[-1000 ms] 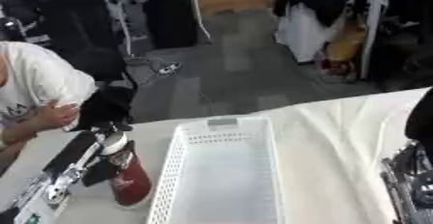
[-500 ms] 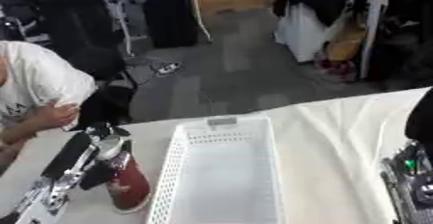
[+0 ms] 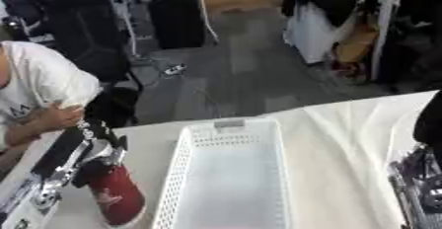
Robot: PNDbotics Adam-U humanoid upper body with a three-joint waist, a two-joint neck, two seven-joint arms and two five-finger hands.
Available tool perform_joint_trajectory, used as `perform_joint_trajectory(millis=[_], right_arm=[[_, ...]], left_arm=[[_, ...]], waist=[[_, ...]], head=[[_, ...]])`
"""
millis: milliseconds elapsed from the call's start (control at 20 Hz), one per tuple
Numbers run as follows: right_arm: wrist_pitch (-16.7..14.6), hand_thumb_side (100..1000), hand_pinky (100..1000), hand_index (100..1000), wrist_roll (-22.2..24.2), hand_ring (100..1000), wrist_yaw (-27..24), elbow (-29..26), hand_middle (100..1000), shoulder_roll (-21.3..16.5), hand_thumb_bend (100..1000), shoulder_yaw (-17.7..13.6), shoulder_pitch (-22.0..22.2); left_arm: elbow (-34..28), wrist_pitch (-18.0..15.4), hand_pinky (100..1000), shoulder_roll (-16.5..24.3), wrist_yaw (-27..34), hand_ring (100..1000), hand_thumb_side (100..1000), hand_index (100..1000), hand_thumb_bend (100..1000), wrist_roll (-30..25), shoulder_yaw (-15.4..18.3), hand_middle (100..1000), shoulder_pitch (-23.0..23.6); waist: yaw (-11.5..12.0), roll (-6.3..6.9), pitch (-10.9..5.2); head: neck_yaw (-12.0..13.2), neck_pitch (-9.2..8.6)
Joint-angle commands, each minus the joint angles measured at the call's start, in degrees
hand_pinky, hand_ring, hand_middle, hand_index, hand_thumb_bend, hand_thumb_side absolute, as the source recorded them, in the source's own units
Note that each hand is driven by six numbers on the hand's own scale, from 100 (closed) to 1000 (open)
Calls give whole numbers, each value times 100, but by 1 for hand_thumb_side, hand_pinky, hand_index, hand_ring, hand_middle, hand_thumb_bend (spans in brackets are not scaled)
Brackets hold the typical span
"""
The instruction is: Pick up objects on the table and place them in the box.
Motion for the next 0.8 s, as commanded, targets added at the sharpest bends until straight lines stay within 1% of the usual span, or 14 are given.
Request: perform_joint_trajectory(millis=[50, 450, 500, 650, 700, 800], right_arm=[[-95, 1000, 246, 454, -72, 352, -31, -61, 371, -53, 100, 5, -75], [-94, 1000, 246, 454, -66, 352, -36, -61, 371, -65, 100, 3, -66], [-94, 1000, 246, 454, -65, 352, -36, -61, 371, -68, 100, 4, -64], [-93, 1000, 246, 454, -59, 351, -37, -61, 370, -78, 100, 9, -57], [-93, 1000, 246, 454, -56, 352, -38, -61, 370, -81, 100, 10, -56], [-92, 1000, 246, 454, -50, 351, -41, -61, 370, -88, 100, 13, -51]], left_arm=[[-230, 47, 100, 313, 100, 100, 638, 318, 100, -9, 30, 190, -101], [-551, 117, 100, 478, 211, 100, 620, 295, 100, 11, 61, 186, -136], [-637, 134, 100, 515, 240, 100, 622, 298, 100, 24, 67, 186, -142], [-954, 223, 100, 647, 287, 100, 588, 271, 100, -1, 38, 181, -169], [-1073, 265, 100, 691, 292, 100, 597, 279, 100, -26, 22, 182, -173], [-1316, 342, 100, 775, 269, 100, 598, 256, 100, -82, -17, 169, -191]], waist=[[20, -21, -93], [27, -10, -104], [28, -6, -106], [30, 7, -115], [31, 9, -117], [33, 17, -122]], head=[[19, -36], [17, -18], [14, -16], [8, -8], [8, -5], [9, 2]])
